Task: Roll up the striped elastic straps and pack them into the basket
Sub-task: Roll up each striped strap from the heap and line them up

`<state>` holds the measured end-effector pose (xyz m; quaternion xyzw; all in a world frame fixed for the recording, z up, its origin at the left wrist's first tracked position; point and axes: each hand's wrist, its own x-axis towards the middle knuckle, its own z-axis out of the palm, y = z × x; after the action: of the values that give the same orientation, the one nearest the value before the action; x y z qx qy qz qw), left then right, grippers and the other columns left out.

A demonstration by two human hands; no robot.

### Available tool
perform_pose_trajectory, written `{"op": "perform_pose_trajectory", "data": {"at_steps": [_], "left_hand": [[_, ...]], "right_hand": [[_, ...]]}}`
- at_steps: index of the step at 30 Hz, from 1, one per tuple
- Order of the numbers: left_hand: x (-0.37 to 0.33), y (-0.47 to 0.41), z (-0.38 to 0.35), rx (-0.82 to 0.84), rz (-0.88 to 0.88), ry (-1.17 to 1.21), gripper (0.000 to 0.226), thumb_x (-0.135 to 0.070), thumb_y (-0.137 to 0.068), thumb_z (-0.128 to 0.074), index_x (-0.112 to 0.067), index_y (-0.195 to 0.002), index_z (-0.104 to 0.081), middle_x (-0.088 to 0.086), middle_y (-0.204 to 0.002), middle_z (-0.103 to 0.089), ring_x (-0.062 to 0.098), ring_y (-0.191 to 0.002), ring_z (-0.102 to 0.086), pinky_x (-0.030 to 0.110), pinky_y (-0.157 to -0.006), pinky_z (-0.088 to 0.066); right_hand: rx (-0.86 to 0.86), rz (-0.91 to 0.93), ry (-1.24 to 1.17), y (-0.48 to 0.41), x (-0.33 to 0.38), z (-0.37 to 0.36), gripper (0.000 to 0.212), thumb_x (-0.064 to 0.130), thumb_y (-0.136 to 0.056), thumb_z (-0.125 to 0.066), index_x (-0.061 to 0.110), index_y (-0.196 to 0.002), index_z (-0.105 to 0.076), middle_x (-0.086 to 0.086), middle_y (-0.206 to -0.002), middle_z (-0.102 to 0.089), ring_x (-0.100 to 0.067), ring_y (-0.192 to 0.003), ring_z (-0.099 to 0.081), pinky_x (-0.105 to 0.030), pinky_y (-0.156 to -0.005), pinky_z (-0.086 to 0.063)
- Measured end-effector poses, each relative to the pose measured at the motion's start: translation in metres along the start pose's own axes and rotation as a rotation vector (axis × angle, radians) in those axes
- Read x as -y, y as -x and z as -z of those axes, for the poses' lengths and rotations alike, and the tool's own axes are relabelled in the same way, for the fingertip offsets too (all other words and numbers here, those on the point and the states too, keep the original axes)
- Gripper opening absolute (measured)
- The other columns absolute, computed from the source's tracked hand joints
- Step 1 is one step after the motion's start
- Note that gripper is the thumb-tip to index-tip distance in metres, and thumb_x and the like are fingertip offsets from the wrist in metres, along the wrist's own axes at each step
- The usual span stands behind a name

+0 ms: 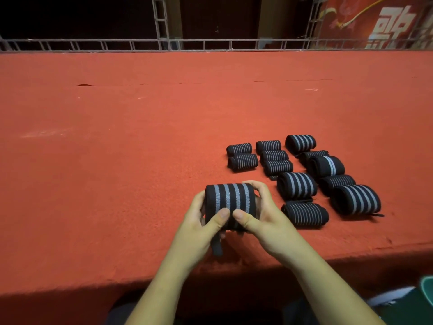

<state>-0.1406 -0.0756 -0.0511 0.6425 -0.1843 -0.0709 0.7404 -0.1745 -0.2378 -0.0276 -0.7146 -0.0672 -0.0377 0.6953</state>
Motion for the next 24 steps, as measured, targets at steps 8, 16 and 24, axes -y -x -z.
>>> {"op": "perform_pose_trajectory", "data": {"at_steps": [8, 16, 24], "left_hand": [[0.021, -0.01, -0.022, -0.084, 0.111, 0.208, 0.055, -0.031, -0.079, -0.072, -0.013, -0.128, -0.056, 0.001, -0.099, -0.068, 0.012, -0.075, -0.062, 0.027, -0.058, -0.05], [0.022, -0.009, -0.032, -0.078, 0.144, 0.174, 0.047, -0.032, -0.079, -0.07, -0.014, -0.122, -0.06, -0.004, -0.096, -0.071, 0.008, -0.079, -0.064, 0.026, -0.057, -0.049], [0.003, 0.009, -0.046, -0.009, 0.105, 0.137, 0.054, -0.034, -0.073, -0.077, -0.011, -0.118, -0.058, 0.001, -0.088, -0.066, 0.014, -0.065, -0.057, 0.027, -0.054, -0.047]], "right_hand": [[-0.124, -0.003, 0.402, 0.001, 0.005, 0.056, 0.031, 0.035, -0.092, -0.068, 0.033, -0.12, -0.056, 0.004, -0.117, -0.064, -0.01, -0.103, -0.065, -0.025, -0.091, -0.052], [0.008, -0.208, 1.415, 0.002, -0.039, 0.134, 0.053, 0.016, -0.094, -0.056, 0.021, -0.145, -0.047, -0.005, -0.137, -0.056, -0.027, -0.129, -0.047, -0.034, -0.109, -0.034], [0.119, -0.283, 1.542, 0.004, -0.022, 0.135, 0.054, 0.045, -0.081, -0.073, 0.016, -0.124, -0.058, -0.003, -0.12, -0.052, -0.025, -0.119, -0.049, -0.036, -0.097, -0.041]]}}
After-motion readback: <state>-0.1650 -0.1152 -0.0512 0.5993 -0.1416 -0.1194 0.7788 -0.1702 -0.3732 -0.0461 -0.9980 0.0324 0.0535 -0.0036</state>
